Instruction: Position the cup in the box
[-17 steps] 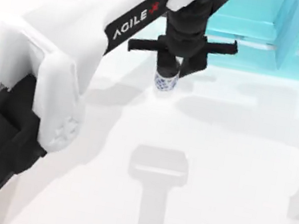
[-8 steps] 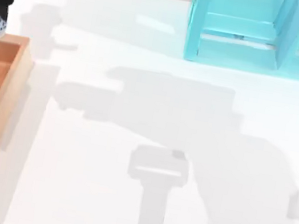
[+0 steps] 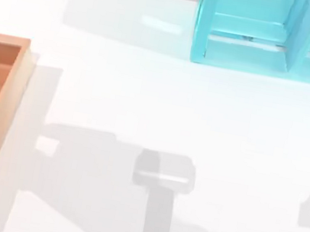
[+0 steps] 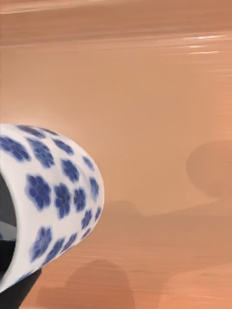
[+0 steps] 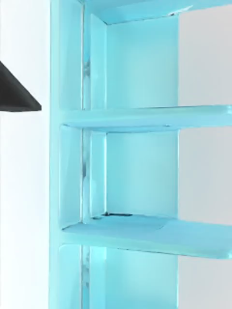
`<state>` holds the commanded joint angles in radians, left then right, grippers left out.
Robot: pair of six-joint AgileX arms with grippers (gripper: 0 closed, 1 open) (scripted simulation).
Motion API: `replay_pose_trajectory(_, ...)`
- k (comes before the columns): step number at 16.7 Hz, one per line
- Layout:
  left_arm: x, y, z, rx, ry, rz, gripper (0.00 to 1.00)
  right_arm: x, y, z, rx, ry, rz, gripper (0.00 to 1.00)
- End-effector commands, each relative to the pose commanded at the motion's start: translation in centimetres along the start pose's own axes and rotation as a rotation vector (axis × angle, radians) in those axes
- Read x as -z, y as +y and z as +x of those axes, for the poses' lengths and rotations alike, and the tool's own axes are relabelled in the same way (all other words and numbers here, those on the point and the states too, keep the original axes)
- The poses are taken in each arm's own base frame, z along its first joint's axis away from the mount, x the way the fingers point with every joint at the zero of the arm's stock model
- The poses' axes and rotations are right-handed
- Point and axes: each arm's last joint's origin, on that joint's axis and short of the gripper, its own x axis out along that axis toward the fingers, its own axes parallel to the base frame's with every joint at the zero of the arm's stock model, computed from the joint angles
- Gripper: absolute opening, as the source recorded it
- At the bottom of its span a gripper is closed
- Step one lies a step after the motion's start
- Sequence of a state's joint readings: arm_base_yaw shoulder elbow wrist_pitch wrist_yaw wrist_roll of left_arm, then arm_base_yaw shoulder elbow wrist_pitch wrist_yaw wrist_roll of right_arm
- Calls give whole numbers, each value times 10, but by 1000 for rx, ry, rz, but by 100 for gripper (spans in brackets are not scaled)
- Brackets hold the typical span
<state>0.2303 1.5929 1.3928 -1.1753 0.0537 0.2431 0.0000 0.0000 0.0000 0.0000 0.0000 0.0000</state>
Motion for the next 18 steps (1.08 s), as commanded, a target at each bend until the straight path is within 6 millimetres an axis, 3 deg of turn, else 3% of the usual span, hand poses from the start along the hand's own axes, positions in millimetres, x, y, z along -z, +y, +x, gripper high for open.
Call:
replay_pose_trajectory(8,4,2,2,-6,-3,8,0,0,0,0,0,0,0,100)
replay_pose_trajectory(15,8,8,58,-5,-6,5,0,0,0,0,0,0,0,100)
replay_pose_trajectory(18,10,8,63,-4,1,6,0,0,0,0,0,0,0,100)
